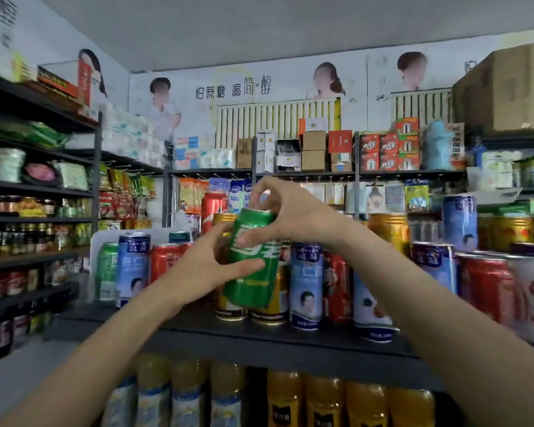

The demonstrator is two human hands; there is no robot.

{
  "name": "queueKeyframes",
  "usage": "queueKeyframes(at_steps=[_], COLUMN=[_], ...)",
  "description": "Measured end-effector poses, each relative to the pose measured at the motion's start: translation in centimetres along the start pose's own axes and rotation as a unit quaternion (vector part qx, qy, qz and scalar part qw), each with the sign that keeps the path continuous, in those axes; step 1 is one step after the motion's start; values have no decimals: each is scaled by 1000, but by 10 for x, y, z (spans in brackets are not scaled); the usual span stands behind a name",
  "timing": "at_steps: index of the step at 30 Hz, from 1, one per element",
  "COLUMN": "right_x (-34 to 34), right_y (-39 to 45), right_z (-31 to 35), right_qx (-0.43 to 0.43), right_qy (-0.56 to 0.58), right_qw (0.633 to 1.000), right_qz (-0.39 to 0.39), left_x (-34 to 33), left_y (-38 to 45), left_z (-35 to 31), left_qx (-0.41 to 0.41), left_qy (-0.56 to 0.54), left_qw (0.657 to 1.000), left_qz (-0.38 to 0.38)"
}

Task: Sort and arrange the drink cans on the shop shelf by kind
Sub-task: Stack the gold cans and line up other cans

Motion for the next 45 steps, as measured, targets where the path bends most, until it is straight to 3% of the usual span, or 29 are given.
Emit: queueKeyframes(at_steps=[3, 6, 9, 11, 14, 22, 28, 30, 32, 34, 36, 40, 42, 45], right_x=[-45, -57, -85, -108, -120, -96, -33, -22, -11, -2, 9, 41, 55, 74], right_y=[38, 55, 51, 48, 58, 53, 39, 27, 11, 0, -12, -39, -52, -69], right_z=[15, -7, -46, -58, -60, -47, -3, 2, 0, -6, -11, -26, -37, -53], right_qx=[16, -46, -123, -155, -173, -176, -158, -148, -137, -138, -147, -154, -150, -143], right_qy=[-41, -82, -252, -295, -336, -166, 47, 100, 137, 161, 161, 146, 152, 157], right_qw=[999, 995, 946, 916, 910, 969, 986, 984, 981, 977, 975, 977, 976, 976], right_qz=[1, 19, 162, 223, 169, 56, -20, 2, 18, 31, 29, -15, -31, -43], left_x=[54, 93, 100, 97, 94, 87, 74, 72, 64, 51, 30, -17, -34, -42], left_y=[0, 0, 3, 5, 5, 8, 16, 13, 9, 9, 20, 32, 33, 34], left_z=[24, 52, 67, 76, 82, 85, 99, 87, 56, 28, 23, 51, 67, 78], left_qx=[24, 68, 73, 77, 75, 70, 66, 22, -82, -141, -117, -24, 26, 73], left_qy=[20, 62, 205, 246, 284, 333, 274, 309, 332, 249, 185, 223, 205, 136], left_qw=[997, 990, 972, 962, 950, 933, 956, 944, 928, 949, 973, 973, 977, 988], left_qz=[-73, -104, -90, -88, -101, -119, -78, -110, -148, -135, -68, 46, 59, -6])
Point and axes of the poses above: each hand's wrist, its own y-axis towards the middle knuckle, its own x-axis out of the back of the hand, z = x × y, the point moved 8 cm from there along y, towards the middle knuckle, and after that the axes turned 5 degrees about -y, right-handed, at the moved point
